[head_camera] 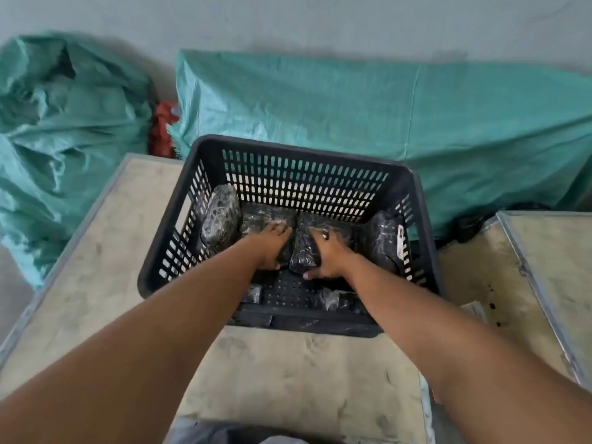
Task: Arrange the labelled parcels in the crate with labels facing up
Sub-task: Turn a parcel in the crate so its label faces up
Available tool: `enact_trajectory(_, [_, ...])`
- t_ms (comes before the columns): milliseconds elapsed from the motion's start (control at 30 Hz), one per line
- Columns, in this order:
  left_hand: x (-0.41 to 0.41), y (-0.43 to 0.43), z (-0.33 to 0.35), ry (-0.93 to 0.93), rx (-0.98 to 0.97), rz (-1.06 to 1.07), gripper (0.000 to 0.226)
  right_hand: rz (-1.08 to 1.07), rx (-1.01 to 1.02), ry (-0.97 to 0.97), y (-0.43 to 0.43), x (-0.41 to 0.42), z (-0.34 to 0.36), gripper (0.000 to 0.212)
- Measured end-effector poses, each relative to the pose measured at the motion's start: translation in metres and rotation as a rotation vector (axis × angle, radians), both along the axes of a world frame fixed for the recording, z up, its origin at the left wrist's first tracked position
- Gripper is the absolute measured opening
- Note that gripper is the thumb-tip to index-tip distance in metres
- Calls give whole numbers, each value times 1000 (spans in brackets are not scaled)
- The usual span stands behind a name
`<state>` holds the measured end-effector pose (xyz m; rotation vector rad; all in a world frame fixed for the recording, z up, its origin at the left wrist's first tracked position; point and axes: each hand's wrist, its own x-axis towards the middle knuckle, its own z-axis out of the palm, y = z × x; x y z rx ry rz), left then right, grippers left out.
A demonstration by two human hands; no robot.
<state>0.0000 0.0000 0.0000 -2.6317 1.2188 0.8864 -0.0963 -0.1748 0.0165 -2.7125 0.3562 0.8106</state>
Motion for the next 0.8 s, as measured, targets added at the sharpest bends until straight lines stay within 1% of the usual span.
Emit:
enact_trajectory(67, [5, -8, 0, 5, 23, -27, 110, 22, 6, 71, -3, 3, -1, 137])
enact_trajectory(100, [9, -11, -3, -14, 35, -39, 111, 53, -38, 87, -6, 4, -3, 139])
enact_trajectory(233, [11, -8, -17, 6, 76, -48, 107, 134, -184, 60, -7, 0, -17, 148])
enact_trajectory(300, [9, 0, -28, -2, 81, -57, 107, 128, -224, 40, -4, -3, -25, 148])
enact_trajectory(467, [10, 3, -32, 45, -3, -14, 108, 102, -172, 27, -5, 2, -26, 129])
enact_trajectory(633, [12, 4, -24, 131, -115, 75, 110, 147, -115, 19, -20, 12, -2, 107])
enact_trajectory(700, [12, 3, -13, 173, -161, 110, 105, 129, -47, -28, -24, 12, 12, 98])
enact_trajectory(800, [11, 0, 3, 202, -242, 180, 97, 44, 57, -139, -27, 13, 32, 84])
